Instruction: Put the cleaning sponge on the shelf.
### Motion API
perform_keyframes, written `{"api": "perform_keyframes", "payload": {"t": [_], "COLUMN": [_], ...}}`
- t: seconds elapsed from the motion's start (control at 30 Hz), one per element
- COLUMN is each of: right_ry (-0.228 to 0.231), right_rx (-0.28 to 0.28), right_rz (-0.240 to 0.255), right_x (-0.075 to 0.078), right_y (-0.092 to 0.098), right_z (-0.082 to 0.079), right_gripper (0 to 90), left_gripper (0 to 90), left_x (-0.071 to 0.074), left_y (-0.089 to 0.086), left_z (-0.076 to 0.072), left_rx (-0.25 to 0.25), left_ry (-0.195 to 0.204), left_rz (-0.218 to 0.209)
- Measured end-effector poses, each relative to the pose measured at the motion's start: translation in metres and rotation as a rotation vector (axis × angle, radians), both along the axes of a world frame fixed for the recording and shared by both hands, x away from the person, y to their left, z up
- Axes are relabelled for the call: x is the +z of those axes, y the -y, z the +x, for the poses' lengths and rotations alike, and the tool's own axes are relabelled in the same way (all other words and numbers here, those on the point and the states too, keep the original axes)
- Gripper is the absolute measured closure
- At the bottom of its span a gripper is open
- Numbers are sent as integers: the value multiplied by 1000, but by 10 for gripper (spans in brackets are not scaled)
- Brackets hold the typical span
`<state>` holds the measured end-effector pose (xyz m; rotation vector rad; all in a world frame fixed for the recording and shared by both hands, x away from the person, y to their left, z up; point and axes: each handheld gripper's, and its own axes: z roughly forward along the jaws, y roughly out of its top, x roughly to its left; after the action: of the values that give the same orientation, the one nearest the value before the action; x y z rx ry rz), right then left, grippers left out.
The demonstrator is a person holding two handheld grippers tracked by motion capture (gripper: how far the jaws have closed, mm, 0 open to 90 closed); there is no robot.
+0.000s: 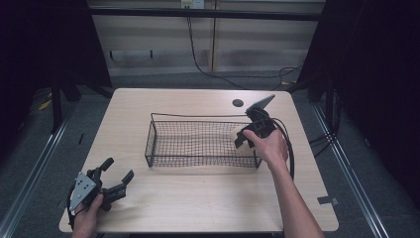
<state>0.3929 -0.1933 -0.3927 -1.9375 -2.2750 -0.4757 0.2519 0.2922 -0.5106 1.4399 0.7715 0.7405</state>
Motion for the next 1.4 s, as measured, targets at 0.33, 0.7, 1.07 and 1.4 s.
{"api": "perform_keyframes", "payload": {"t": [0.33, 0.7, 1.07, 1.4], "right_ry": [-17, -69, -75, -90], "right_rx": [-19, -44, -59, -62], "right_rz": [-47, -61, -100, -142], "right_x": [-10, -29, -35, -41], "right_y": [-6, -8, -12, -22], "right_z": [-1, 0, 1, 2], "right_gripper": [292, 292, 291, 291], "left_gripper": [157, 156, 156, 156], "left_x": [0, 0, 0, 0], "left_y": [0, 0, 0, 0], "left_z": [0, 0, 0, 0], "left_rx": [-1, 0, 0, 0], "left_ry": [0, 0, 0, 0], "left_rz": [5, 0, 0, 0]}}
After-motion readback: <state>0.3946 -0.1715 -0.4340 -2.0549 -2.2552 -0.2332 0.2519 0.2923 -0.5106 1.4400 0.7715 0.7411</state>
